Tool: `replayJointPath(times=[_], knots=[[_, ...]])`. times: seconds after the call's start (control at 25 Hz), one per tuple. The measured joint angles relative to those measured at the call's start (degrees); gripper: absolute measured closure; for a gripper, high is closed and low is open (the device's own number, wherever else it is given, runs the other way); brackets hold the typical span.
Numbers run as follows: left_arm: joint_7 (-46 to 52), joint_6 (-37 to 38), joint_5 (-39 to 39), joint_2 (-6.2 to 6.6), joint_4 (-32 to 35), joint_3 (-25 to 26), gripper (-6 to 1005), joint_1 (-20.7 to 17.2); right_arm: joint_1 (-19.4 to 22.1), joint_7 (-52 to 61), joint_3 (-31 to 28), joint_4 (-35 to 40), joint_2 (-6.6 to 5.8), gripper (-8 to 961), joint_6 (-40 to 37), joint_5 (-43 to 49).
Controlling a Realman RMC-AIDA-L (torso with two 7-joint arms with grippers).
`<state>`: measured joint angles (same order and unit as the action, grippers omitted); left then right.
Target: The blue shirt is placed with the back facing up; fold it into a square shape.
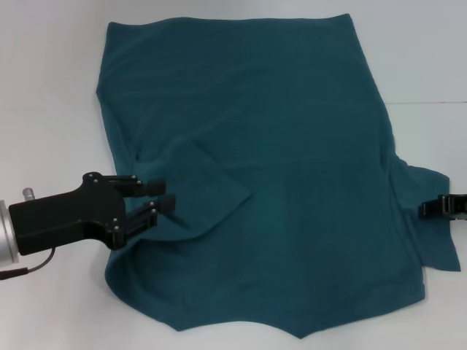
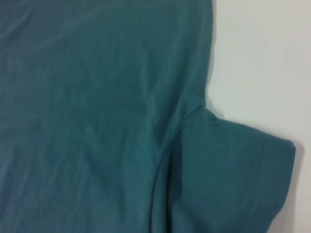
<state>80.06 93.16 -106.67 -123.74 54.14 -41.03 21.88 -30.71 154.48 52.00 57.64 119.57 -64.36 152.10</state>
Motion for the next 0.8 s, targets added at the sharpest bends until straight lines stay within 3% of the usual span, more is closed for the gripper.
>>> replayJointPath(times=[0.16, 0.52, 0.8], knots=[[0.0, 0.0, 0.0, -0.01, 0.0, 0.1, 716, 0.0, -0.2, 0.0, 0.0, -0.5, -0.12, 460, 0.2, 0.0], [0.0, 0.0, 0.0, -0.01, -0.1, 0.1, 716, 0.0, -0.3, -0.5, -0.1, -1.0, -0.12, 465, 1.0, -0.1], [-0.1, 0.0, 0.2, -0.01, -0.2, 0.2, 717, -0.3, -0.5, -2.0, 0.0, -1.9, -0.06, 626, 2.0, -0.2]])
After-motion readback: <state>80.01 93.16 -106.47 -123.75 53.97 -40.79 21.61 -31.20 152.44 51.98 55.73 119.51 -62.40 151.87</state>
